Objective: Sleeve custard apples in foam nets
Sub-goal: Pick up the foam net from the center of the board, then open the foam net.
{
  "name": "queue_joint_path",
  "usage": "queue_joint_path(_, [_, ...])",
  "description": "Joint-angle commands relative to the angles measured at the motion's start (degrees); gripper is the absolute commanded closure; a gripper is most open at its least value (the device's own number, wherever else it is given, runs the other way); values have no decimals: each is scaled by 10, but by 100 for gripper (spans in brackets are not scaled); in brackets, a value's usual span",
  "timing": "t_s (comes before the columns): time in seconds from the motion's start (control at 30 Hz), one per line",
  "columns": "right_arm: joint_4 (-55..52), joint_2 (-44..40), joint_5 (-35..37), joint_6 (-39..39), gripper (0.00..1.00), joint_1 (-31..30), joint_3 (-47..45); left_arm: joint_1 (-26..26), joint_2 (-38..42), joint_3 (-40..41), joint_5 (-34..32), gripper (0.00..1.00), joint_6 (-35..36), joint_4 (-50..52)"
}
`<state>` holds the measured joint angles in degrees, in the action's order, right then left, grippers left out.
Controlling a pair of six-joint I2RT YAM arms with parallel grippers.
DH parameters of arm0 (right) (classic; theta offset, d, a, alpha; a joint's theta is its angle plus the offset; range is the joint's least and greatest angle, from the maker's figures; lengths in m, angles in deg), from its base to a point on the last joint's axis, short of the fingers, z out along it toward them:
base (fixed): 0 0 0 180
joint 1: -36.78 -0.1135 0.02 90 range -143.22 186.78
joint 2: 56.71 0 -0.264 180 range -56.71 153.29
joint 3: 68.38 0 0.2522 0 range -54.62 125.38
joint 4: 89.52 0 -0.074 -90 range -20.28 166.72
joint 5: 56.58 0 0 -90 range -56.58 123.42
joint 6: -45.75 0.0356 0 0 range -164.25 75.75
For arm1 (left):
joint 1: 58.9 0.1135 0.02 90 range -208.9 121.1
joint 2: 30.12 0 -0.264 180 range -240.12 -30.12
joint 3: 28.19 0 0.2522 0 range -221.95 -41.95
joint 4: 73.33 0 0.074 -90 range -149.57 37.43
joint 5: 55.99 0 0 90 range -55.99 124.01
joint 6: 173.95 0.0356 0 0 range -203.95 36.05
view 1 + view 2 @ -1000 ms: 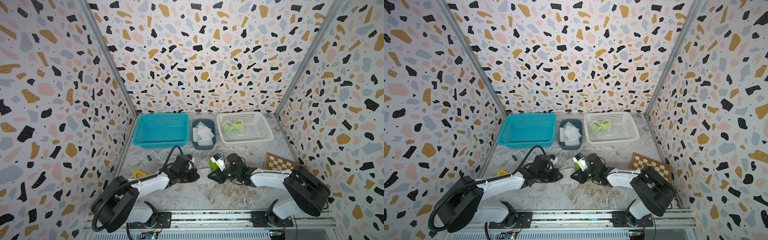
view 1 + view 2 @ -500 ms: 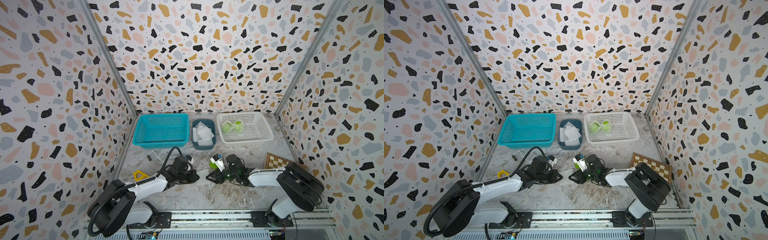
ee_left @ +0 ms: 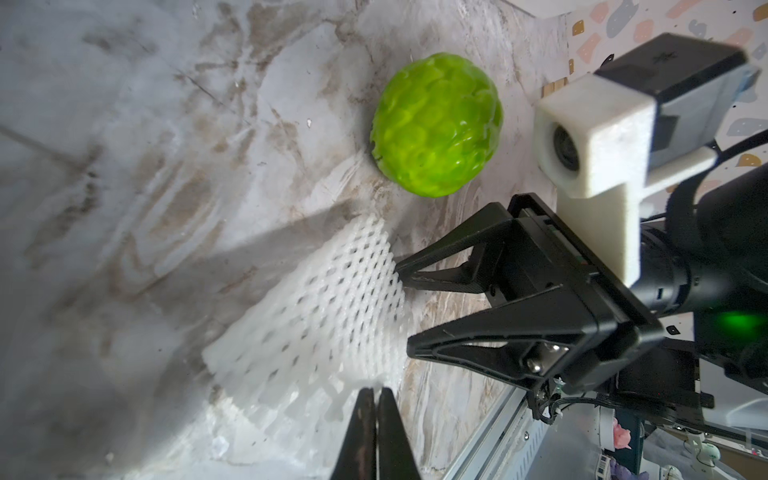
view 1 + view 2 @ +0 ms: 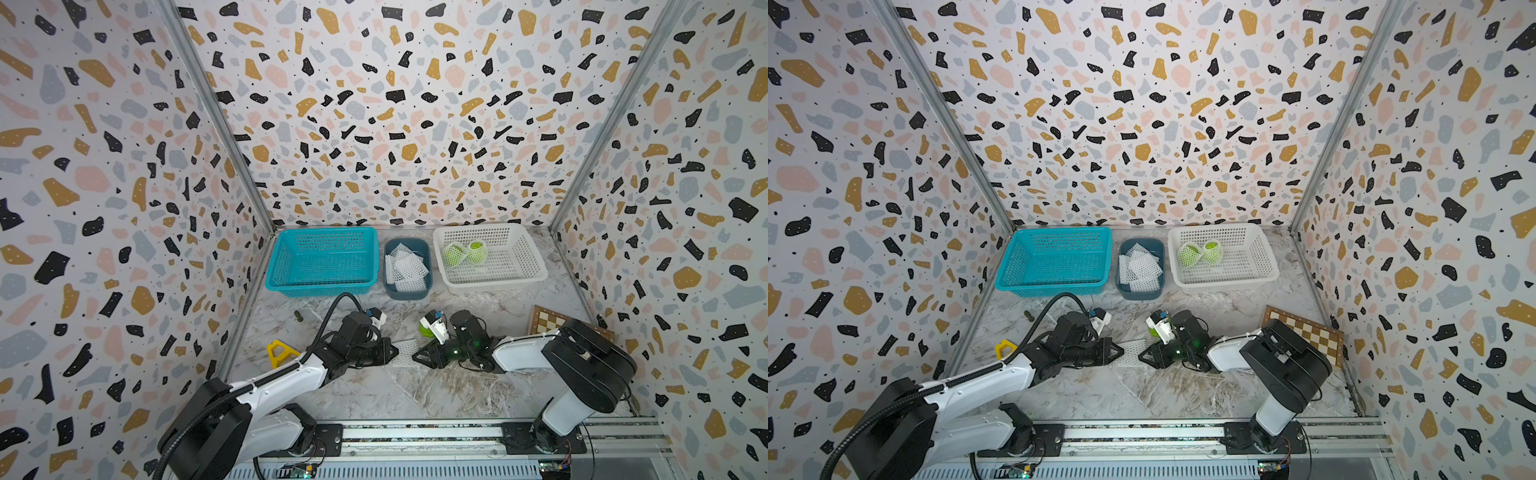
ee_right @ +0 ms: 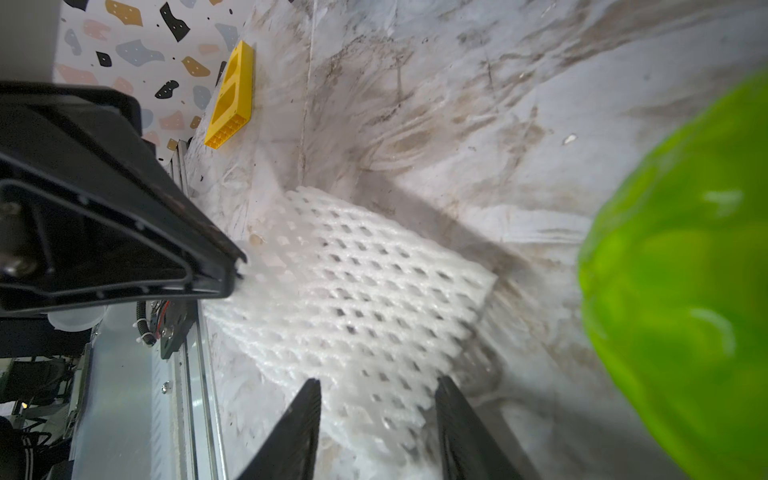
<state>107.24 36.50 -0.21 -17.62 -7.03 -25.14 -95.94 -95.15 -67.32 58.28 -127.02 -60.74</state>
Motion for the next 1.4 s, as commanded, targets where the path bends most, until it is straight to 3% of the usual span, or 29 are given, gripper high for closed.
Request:
queue_joint_path(0.0, [1,-36,-5,0,52,6,-1,-1,38,-24,-14,100,13,40])
queue_joint_path(0.33, [-60,-192,-8,5,45,56,-19,-1,107,-98,-4,100,54,139])
queue_joint_path(0.57, [-55,-254,-71,53,41,86,-30,-1,117,-145,9,100,53,134])
queue_joint_path(0.9, [14,-275,-126,123,32,90,-48,-1,133,-151,35,100,17,64])
queue_joint_path(1.37, [109,-261,-179,191,36,90,-55,-1,153,-137,51,100,-9,5])
